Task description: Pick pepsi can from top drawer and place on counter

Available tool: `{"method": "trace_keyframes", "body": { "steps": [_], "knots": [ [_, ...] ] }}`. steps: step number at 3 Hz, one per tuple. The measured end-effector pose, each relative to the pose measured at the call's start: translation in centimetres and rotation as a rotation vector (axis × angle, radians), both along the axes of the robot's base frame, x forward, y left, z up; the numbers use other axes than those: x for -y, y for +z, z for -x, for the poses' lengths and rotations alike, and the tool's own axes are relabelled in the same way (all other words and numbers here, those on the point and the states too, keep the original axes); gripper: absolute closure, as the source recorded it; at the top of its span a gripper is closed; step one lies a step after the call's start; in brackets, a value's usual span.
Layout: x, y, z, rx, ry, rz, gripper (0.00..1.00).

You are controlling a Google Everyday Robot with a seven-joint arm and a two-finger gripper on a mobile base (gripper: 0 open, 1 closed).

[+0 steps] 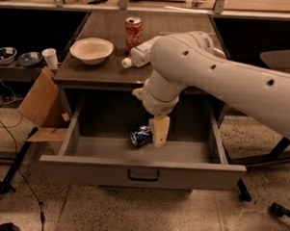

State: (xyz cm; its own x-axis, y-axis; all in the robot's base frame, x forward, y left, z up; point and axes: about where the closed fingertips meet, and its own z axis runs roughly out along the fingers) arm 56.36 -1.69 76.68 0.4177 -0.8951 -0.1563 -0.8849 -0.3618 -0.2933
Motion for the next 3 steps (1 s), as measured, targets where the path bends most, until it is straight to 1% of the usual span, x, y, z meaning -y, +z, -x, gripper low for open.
{"method": "trace_keyframes", "body": {
  "steps": [1,2,3],
  "knots": [
    [-1.2,-2.5,-1.9,-0.033,0.017,0.007,0.00],
    [-1.7,-4.9,-3.8,-0.069,0.009,0.010,0.00],
    [-2.1,-6.9,-5.1,-0.095,-0.003,0.024,0.00]
  ]
}}
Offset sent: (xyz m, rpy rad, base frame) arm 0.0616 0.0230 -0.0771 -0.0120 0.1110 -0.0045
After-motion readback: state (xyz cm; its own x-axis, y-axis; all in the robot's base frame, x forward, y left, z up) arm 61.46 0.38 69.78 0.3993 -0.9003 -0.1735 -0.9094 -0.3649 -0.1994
